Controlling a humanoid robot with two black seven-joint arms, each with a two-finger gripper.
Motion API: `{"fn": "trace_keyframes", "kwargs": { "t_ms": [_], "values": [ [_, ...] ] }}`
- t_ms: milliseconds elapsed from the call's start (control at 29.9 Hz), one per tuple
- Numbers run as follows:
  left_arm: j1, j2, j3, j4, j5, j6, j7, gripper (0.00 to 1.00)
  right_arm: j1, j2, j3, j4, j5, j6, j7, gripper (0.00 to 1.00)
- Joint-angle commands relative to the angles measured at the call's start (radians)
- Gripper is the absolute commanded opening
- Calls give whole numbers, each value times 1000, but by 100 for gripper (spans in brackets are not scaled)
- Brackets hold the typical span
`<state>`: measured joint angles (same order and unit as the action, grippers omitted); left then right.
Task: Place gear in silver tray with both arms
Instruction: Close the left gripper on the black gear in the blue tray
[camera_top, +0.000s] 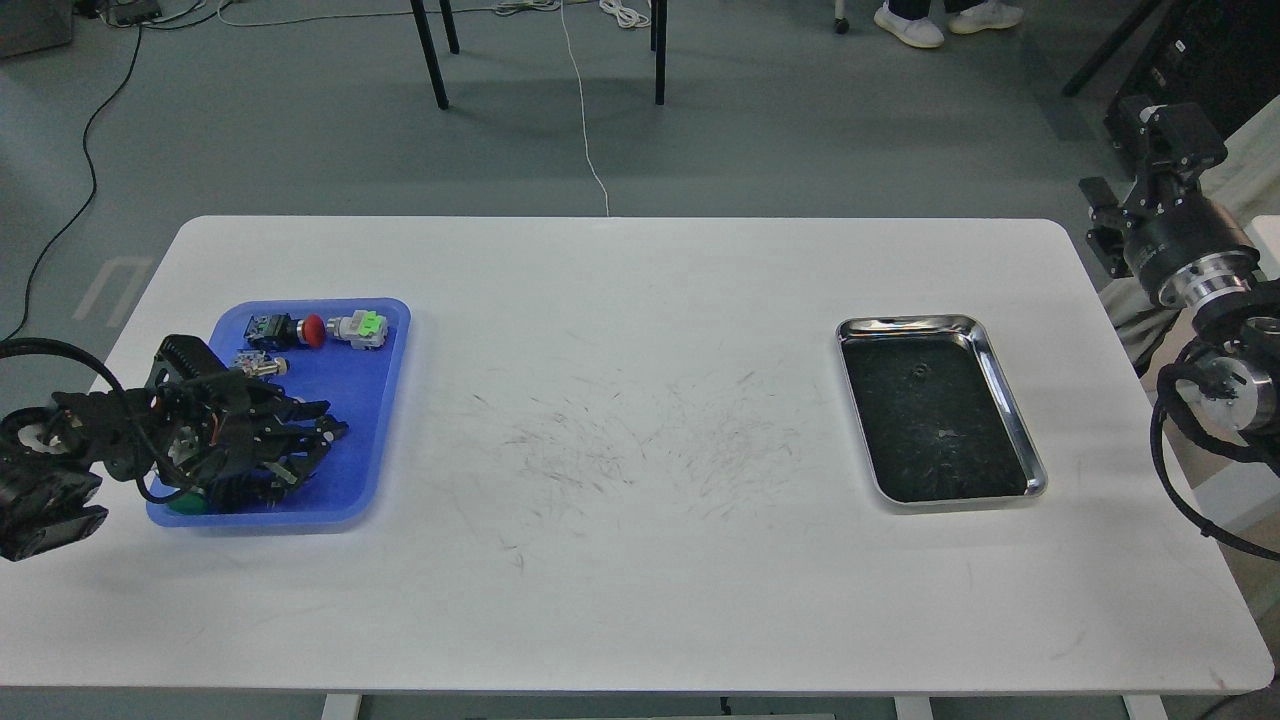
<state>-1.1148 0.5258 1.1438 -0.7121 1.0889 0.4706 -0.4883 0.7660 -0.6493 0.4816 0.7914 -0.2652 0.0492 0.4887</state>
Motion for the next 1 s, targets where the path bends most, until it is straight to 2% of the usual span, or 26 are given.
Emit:
{"fn": "trace_keyframes", "kwargs": {
  "t_ms": [0, 134, 368, 468, 568, 735, 969],
  "values": [
    [1, 0, -1, -1, -3, -3, 0, 32, -1, 0, 0, 0, 0, 0, 0, 95],
    [4, -3, -18, 6, -17, -3, 0, 33, -1, -6, 0, 5, -2, 0, 0, 95],
    [4, 0, -19, 17, -21, -1, 0, 42, -1, -6, 0, 6, 0, 0, 0, 95],
    [3, 2, -19, 16, -26, 0, 0, 43, -1, -6, 0, 6, -2, 0, 0, 95],
    [4, 2, -16, 17, -27, -3, 0, 49, -1, -6, 0, 8, -2, -2, 0, 95],
    [29, 2, -21, 16, -27, -3, 0, 49, -8, -6, 0, 8, 0, 0, 0, 95],
    [39, 2, -21, 17, -27, -1, 0, 34, -10, -6, 0, 8, -2, 0, 0, 95]
  ]
}}
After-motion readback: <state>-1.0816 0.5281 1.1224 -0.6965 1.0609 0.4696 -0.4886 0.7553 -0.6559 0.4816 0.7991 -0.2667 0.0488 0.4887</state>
